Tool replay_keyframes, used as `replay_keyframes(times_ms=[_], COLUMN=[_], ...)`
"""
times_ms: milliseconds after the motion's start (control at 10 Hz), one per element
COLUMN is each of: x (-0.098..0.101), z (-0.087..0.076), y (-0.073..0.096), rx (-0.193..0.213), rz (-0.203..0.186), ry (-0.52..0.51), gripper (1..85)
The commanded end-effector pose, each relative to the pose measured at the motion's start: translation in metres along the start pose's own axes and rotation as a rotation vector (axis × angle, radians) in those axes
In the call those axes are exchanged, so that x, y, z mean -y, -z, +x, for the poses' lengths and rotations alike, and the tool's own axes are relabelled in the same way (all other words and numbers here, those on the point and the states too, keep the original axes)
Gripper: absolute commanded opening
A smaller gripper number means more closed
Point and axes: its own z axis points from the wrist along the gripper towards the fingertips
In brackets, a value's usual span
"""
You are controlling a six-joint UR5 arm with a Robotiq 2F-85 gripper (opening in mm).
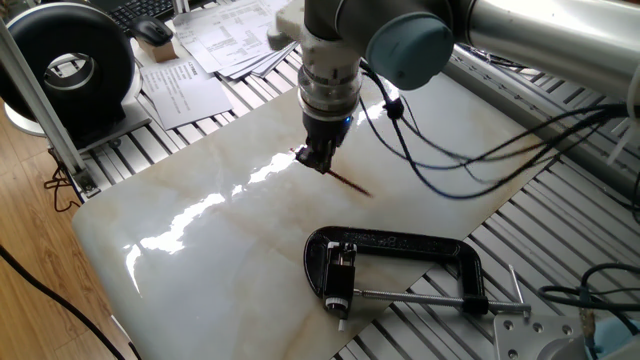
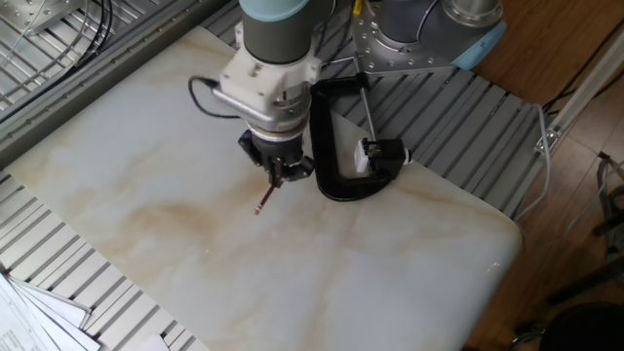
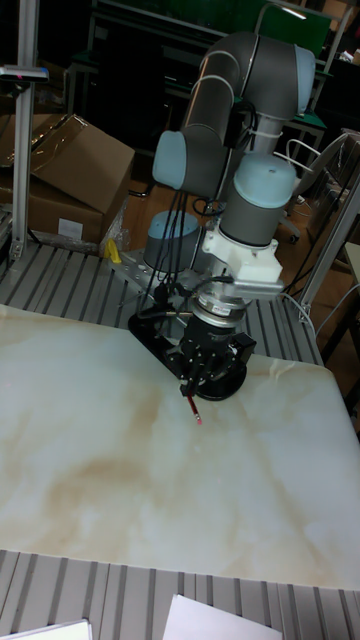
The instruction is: Insert the pencil into the pencil sharpener
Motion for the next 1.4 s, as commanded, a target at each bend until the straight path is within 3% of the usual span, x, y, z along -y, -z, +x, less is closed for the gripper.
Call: replay_keyframes(times_ms=[0,200,300,700,1100,1300], x=[0.014,0.020,0.019,0.038,0.037,0.045], z=[0.000,-0.004,-0.005,-0.006,-0.012,-0.015], y=[0.003,0.003,0.001,0.005,0.009,0.010], rx=[-0.014,0.004,0.020,0.008,0.055,0.047], rz=[0.048,0.076,0.072,0.131,0.120,0.152], ry=[0.425,0.642,0.693,0.839,0.947,1.038], gripper=[1.3,1.3,1.3,1.3,1.3,1.3])
